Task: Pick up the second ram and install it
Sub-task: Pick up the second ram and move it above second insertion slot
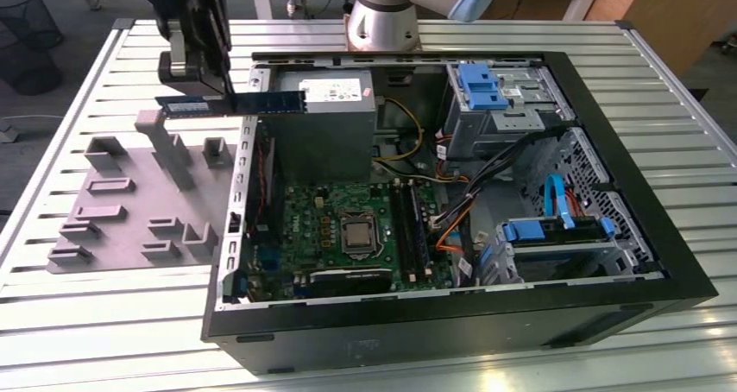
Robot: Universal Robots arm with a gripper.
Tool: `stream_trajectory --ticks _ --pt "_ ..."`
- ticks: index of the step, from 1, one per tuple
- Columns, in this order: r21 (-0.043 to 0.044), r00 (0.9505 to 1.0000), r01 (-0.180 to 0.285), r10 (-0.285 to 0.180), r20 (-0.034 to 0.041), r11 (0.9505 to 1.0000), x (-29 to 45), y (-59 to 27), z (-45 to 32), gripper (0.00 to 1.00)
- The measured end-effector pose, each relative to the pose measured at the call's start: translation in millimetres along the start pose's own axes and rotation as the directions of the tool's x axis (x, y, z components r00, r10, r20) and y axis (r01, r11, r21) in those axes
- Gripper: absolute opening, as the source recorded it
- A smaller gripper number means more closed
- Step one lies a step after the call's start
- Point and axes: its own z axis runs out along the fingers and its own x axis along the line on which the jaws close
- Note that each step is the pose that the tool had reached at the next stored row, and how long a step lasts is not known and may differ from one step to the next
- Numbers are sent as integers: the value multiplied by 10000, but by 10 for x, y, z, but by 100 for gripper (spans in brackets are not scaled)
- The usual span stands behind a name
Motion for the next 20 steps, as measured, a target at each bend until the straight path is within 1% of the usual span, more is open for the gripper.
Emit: stream_trajectory --ticks 3,9,13,20 --pt "-1 10000 0 0 0 10000 0 -20 0 14" --pt "0 10000 0 0 0 10000 0 -23 0 14" --pt "-1 10000 -1 1 -1 10000 0 -40 0 14" --pt "-1 10000 0 0 0 10000 1 -127 0 14"
